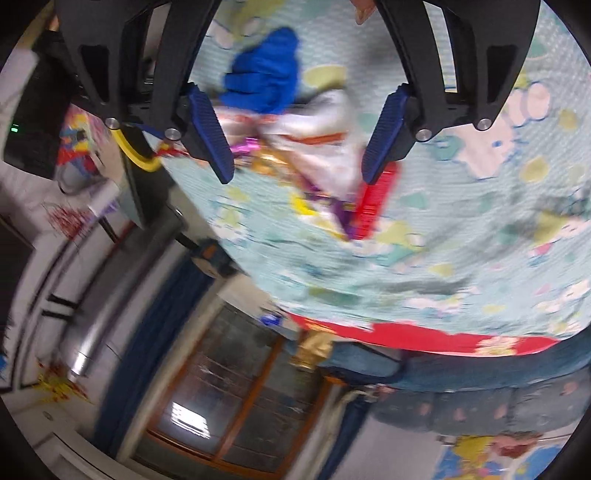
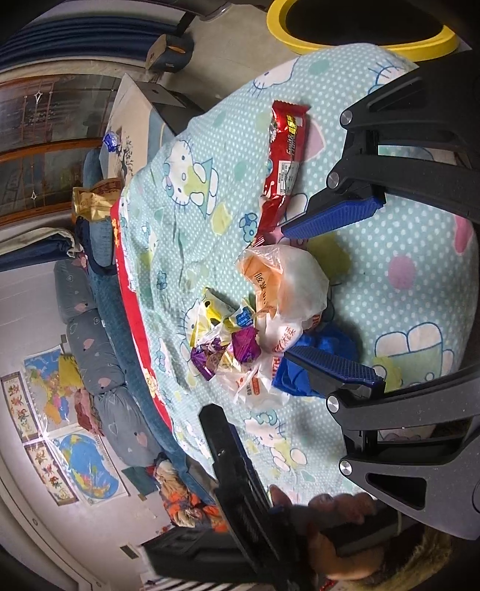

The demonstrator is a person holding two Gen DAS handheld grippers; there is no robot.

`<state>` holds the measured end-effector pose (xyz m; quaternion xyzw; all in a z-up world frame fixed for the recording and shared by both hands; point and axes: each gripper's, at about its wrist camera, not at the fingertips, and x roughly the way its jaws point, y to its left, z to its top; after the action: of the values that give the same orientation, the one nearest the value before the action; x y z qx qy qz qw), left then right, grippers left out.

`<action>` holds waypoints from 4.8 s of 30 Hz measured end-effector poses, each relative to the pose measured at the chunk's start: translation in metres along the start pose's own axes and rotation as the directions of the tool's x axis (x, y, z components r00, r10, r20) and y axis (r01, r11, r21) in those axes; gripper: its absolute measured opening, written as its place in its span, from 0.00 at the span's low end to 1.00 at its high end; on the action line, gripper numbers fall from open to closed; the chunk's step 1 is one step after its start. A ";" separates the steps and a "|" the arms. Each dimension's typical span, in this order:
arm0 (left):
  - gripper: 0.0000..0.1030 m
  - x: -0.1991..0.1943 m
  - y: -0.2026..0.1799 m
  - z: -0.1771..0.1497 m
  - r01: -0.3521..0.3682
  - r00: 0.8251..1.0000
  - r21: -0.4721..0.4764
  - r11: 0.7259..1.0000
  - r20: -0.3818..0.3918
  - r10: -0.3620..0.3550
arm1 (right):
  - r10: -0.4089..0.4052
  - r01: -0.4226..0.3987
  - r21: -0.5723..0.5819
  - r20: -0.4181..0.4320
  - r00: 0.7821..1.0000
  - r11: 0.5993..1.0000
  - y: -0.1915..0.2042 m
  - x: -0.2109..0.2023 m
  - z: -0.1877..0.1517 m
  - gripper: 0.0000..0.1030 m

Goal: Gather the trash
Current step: 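Grasp the white plastic bag with the right gripper while the left gripper grasps a candy wrapper, then lift the white bag and candy wrapper off the bed with both grippers, then carry the white bag and candy wrapper in both grippers over the yellow bin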

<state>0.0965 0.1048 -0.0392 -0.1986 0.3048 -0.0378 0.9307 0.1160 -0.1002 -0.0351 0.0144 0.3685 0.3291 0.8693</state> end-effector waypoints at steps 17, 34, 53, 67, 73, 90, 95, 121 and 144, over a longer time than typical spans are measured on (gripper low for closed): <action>0.43 0.060 -0.028 -0.003 -0.039 0.983 0.062 0.997 -0.175 0.050 | 0.058 -0.058 0.030 -0.007 0.998 0.998 -0.008 0.016 -0.005 0.29; 0.09 -0.003 -0.024 0.017 0.055 0.998 -0.041 0.998 0.015 -0.055 | 0.069 -0.068 -0.012 0.085 0.994 0.998 0.004 -0.010 0.002 0.17; 0.09 -0.055 -0.075 0.048 0.151 0.977 0.049 0.987 0.144 -0.157 | -0.032 0.020 0.049 0.255 0.966 0.999 -0.025 -0.066 0.026 0.14; 0.09 -0.049 -0.114 0.047 0.198 0.968 0.121 0.973 0.134 -0.213 | -0.155 0.104 0.174 0.312 0.937 0.979 -0.083 -0.100 0.025 0.14; 0.09 -0.041 -0.126 0.041 0.214 0.966 0.145 0.966 0.112 -0.231 | -0.200 0.132 0.221 0.326 0.924 0.966 -0.105 -0.113 0.020 0.14; 0.09 -0.009 -0.172 0.016 0.273 0.958 0.226 0.935 0.020 -0.285 | -0.313 0.205 0.318 0.342 0.886 0.926 -0.140 -0.140 -0.001 0.14; 0.09 -0.001 -0.185 0.011 0.289 0.955 0.245 0.926 0.001 -0.298 | -0.344 0.218 0.355 0.341 0.875 0.909 -0.153 -0.147 -0.006 0.14; 0.09 0.044 -0.264 -0.025 0.387 0.922 0.350 0.853 -0.121 -0.368 | -0.504 0.307 0.523 0.288 0.814 0.795 -0.224 -0.176 -0.044 0.14; 0.09 0.105 -0.321 -0.081 0.472 0.880 0.405 0.783 -0.265 -0.394 | -0.605 0.376 0.647 0.167 0.778 0.663 -0.280 -0.183 -0.089 0.14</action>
<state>0.1506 -0.2387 -0.0307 -0.0348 0.3094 -0.3380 0.8881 0.1218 -0.4453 -0.0597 0.2383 0.2702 -0.0604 0.9309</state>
